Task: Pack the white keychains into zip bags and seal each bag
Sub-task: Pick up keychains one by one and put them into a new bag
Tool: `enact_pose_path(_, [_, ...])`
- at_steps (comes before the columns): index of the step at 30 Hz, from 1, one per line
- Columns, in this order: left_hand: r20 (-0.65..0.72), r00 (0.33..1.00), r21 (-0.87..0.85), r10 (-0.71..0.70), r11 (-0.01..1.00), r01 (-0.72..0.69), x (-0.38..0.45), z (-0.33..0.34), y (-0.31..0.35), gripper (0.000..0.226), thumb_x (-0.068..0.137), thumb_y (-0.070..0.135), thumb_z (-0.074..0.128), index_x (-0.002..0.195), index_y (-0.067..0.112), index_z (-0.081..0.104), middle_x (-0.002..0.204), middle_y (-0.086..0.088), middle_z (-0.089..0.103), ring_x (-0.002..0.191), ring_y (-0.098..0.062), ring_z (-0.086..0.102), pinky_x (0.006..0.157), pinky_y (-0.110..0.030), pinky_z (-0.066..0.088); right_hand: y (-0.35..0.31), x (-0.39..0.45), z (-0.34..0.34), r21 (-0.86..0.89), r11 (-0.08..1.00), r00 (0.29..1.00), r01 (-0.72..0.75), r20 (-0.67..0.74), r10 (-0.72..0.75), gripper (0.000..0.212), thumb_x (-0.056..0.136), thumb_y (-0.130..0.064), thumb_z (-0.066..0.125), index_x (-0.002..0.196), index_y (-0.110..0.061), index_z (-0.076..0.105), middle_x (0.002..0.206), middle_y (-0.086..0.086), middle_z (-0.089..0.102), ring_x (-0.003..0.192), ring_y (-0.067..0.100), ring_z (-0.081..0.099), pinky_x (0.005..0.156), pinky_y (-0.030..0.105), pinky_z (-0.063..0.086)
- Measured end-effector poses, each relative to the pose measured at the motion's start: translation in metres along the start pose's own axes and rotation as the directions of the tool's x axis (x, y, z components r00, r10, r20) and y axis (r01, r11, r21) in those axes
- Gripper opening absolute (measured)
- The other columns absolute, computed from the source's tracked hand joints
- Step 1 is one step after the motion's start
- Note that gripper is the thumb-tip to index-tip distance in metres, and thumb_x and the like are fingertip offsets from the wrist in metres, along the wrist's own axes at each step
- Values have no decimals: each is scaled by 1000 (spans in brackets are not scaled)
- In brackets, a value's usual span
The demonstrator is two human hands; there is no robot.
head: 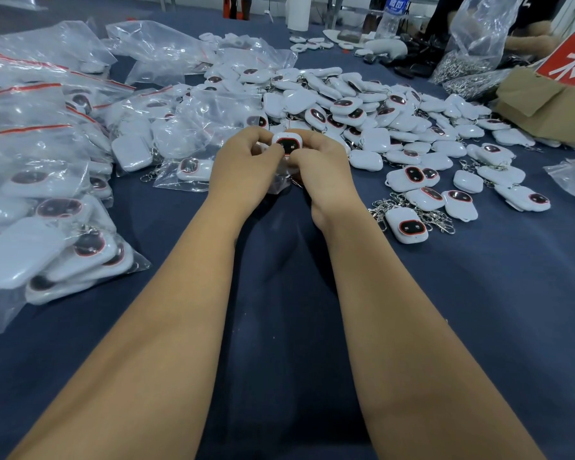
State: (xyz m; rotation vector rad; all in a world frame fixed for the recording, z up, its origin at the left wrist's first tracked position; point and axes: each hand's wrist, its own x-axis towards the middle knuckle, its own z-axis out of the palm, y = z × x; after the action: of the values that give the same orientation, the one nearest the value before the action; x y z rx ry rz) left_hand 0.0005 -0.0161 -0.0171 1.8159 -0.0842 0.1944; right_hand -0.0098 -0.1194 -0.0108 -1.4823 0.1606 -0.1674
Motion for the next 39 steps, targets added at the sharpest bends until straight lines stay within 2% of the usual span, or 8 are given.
enact_pose_path(6, [-52,996,94,70,993,-65,5,1,-6,5,87,24,62,83,21,63,73,4,59,67,-21,57,71,-44,53,4,2,1,-30,998,997,55,54,-53,38,83,17,46,108,-3,68,89,11,71,77,16,64,70,25,54])
enact_pose_path(15, [-46,999,43,8,999,-6,5,0,-3,8,84,28,66,82,21,69,75,-4,68,68,-26,63,77,-49,57,5,2,1,-51,994,996,91,18,-91,35,84,15,51,107,-4,69,97,16,73,84,18,66,80,32,57])
enact_pose_path(19, [-23,1000,-21,3,1000,-3,3,0,-2,16,85,21,56,83,17,72,73,-6,68,70,-26,63,74,-46,55,3,1,-1,-73,994,997,80,-6,-80,41,79,18,47,99,-11,68,84,3,70,78,12,65,69,21,55])
enact_pose_path(23, [-19,1000,-39,10,999,-10,3,-1,-3,34,85,11,47,88,28,76,77,12,71,74,-13,63,72,-33,53,2,1,0,-103,993,998,57,-16,-59,47,77,19,43,105,-9,68,97,13,70,92,24,67,84,38,57])
enact_pose_path(27, [-16,1000,-48,-13,999,12,4,0,-5,32,81,11,47,103,23,66,78,-1,69,66,-18,60,68,-39,50,1,0,0,-93,994,997,53,-46,-58,46,78,18,45,110,-6,68,98,14,70,92,24,66,87,40,55])
enact_pose_path(31, [-112,994,-19,-3,1000,1,6,0,-9,39,80,10,58,114,23,43,79,2,60,64,-14,57,65,-34,50,0,-1,0,17,996,986,90,-139,-87,39,81,17,49,99,-14,62,87,1,66,78,12,61,72,24,52])
enact_pose_path(34, [-114,993,66,4,998,3,10,0,-11,41,82,12,60,122,18,53,79,9,57,66,-7,57,60,-19,46,-3,1,-1,142,979,953,146,-286,-101,35,82,14,54,91,-20,54,81,-3,62,68,5,57,63,13,49])
enact_pose_path(39, [-80,995,202,59,978,-42,8,0,-10,16,83,11,58,93,21,65,73,13,57,75,-18,60,74,-32,52,-5,2,0,354,920,959,167,-276,-68,28,87,11,56,93,-15,48,84,2,60,75,12,62,75,22,57])
